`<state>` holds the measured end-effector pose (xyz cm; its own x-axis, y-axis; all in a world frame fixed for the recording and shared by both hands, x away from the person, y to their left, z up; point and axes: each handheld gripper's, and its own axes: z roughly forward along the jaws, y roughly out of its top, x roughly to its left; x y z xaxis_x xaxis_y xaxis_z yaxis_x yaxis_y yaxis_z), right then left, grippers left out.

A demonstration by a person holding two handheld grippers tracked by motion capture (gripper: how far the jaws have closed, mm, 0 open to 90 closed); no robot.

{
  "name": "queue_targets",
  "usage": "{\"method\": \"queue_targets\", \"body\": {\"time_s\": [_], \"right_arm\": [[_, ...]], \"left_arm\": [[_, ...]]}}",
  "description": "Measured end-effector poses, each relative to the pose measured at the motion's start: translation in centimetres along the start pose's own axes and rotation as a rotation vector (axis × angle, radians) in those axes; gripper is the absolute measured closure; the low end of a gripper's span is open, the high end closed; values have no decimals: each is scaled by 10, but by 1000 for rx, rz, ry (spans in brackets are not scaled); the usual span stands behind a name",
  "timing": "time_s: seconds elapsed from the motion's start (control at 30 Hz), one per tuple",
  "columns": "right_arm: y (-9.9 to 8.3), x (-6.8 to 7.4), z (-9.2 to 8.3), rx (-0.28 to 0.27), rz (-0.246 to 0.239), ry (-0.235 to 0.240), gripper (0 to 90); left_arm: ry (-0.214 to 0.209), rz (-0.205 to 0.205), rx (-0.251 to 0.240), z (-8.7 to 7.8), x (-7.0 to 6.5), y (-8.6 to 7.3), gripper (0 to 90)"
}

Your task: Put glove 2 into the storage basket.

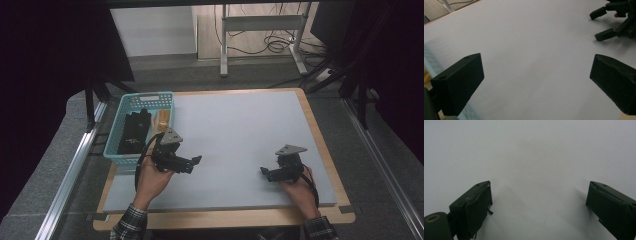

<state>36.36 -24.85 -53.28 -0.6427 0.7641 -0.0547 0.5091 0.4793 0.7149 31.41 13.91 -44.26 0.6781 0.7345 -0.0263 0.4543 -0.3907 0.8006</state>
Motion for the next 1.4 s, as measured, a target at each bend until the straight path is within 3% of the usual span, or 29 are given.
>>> {"method": "queue_targets", "body": {"time_s": [0.3,0.77,1.0,1.4], "right_arm": [[0,0,0,0,0,0,63],[0,0,0,0,1,0,63],[0,0,0,0,0,0,63],[0,0,0,0,1,1,63]], "left_arm": [[-42,17,-1,17,-13,-12,0],[-107,7,10,46,-20,-36,0],[-91,35,49,59,-24,-45,0],[-93,35,92,75,-29,-57,0]]}}
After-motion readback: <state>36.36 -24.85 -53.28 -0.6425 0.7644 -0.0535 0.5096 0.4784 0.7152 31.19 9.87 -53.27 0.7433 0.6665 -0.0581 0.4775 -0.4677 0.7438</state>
